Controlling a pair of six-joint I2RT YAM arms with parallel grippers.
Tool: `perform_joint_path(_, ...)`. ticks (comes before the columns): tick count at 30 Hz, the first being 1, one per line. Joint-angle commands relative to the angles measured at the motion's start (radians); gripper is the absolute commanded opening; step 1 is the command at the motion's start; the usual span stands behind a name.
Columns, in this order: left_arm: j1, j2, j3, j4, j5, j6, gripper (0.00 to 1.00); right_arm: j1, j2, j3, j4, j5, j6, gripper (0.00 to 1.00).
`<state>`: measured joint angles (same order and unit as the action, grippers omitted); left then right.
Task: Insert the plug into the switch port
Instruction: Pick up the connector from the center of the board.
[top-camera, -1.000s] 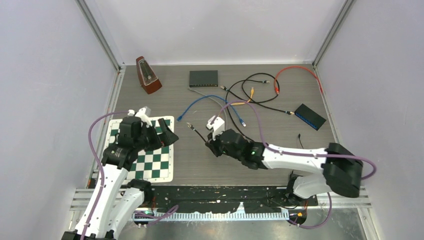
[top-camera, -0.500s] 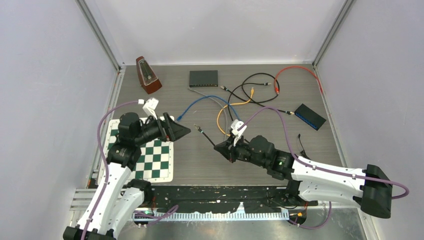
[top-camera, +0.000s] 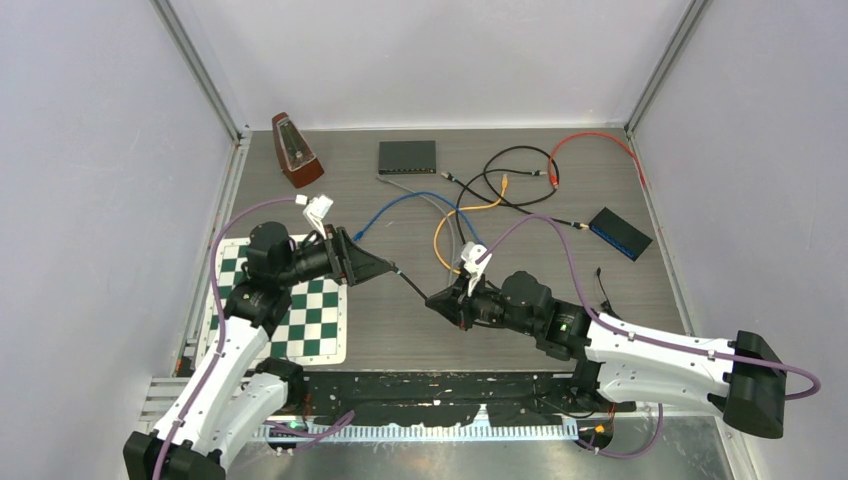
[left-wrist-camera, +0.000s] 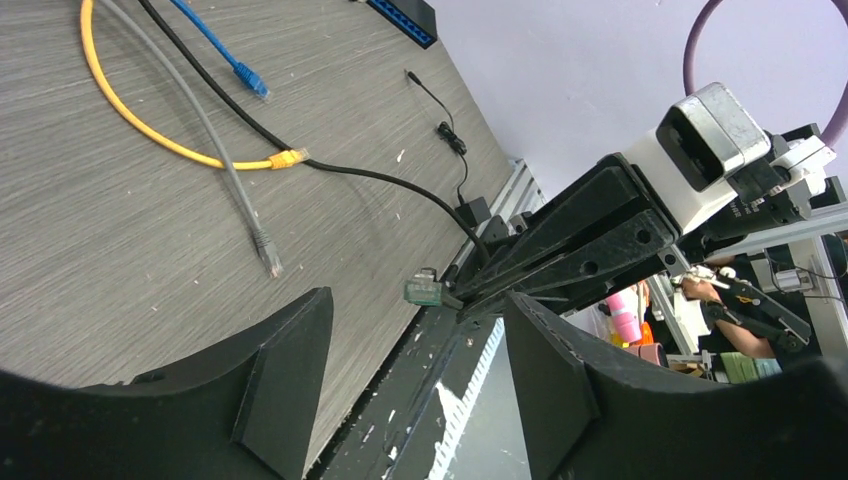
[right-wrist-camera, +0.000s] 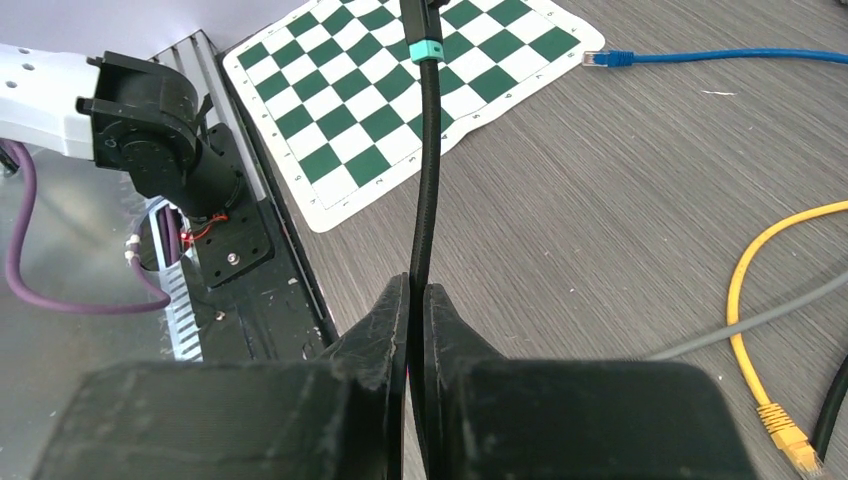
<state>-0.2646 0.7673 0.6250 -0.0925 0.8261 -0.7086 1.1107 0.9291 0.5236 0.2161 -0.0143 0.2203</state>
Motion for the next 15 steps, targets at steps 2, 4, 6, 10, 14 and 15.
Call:
perform_joint_path(2,-0.004,0.003,-0.008,0.057,0.027,-0.005,0.61,-0.002,-0.028,0.011,0.052,-0.026,0.022,0.05)
perform_joint_path(4,-0.004,0.004,-0.009,0.053,0.025,-0.001,0.58,-0.002,-0.027,0.009,0.052,-0.031,0.026,0.05)
perform_joint_path(6,-0.004,0.006,-0.015,0.05,0.02,0.003,0.57,-0.001,-0.026,0.01,0.051,-0.038,0.029,0.05)
perform_joint_path(10,-0.004,0.01,-0.022,0.05,0.017,0.006,0.54,-0.001,-0.02,0.011,0.051,-0.044,0.03,0.05)
perform_joint_path(14,-0.004,0.012,-0.025,0.051,0.02,0.016,0.45,-0.001,-0.01,0.015,0.051,-0.054,0.032,0.05)
perform_joint_path(15,-0.004,0.011,-0.026,0.05,0.017,0.016,0.42,-0.001,-0.007,0.015,0.054,-0.055,0.032,0.05)
